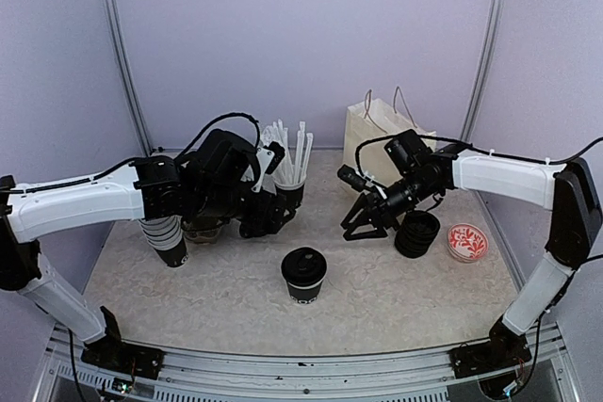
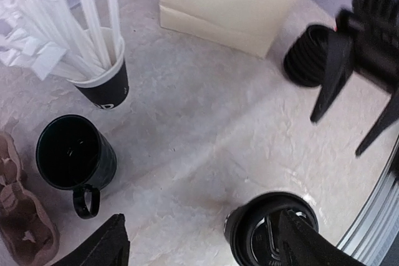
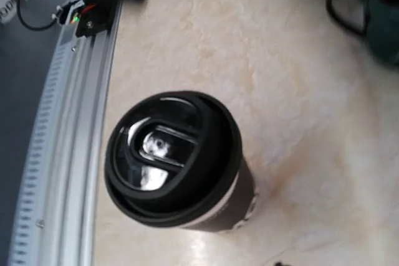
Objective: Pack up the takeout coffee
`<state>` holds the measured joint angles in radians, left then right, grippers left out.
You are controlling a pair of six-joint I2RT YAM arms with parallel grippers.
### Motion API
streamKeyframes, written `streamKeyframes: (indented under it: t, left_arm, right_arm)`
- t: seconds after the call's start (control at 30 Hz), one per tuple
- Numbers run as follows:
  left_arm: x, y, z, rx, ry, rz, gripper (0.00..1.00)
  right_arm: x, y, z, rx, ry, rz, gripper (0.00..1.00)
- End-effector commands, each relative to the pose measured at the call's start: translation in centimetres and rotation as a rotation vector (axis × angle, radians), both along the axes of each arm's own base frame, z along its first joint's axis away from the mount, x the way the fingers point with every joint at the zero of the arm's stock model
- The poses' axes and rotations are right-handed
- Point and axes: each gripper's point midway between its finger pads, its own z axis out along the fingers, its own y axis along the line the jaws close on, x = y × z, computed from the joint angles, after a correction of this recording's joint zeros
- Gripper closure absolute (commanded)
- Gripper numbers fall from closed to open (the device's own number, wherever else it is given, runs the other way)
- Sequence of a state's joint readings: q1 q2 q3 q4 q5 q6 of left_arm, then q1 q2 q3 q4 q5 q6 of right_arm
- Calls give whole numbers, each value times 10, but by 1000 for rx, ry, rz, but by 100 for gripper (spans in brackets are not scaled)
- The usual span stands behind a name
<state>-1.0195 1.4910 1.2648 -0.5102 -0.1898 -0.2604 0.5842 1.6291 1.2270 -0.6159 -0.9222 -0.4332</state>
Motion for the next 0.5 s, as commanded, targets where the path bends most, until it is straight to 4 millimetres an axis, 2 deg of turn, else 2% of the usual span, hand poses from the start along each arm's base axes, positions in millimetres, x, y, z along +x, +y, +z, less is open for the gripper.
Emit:
streamKeyframes:
  t: [0.0, 0.2, 0.33, 0.47]
  left_arm:
    - [3, -12, -3, -228, 122, 57, 22]
    - [-12, -12, -37, -253, 227, 53, 30]
    - [-18, -14, -55, -238, 265, 35, 35]
    - [-22, -19, -64, -240, 290, 0, 39]
  right_arm:
    - [-32, 0, -36, -131, 323, 5, 52]
    - [-58, 15, -53, -177, 404, 81, 55]
    - [-62, 23, -54, -171, 454, 108, 57]
    - [-60, 27, -55, -168, 490, 119, 58]
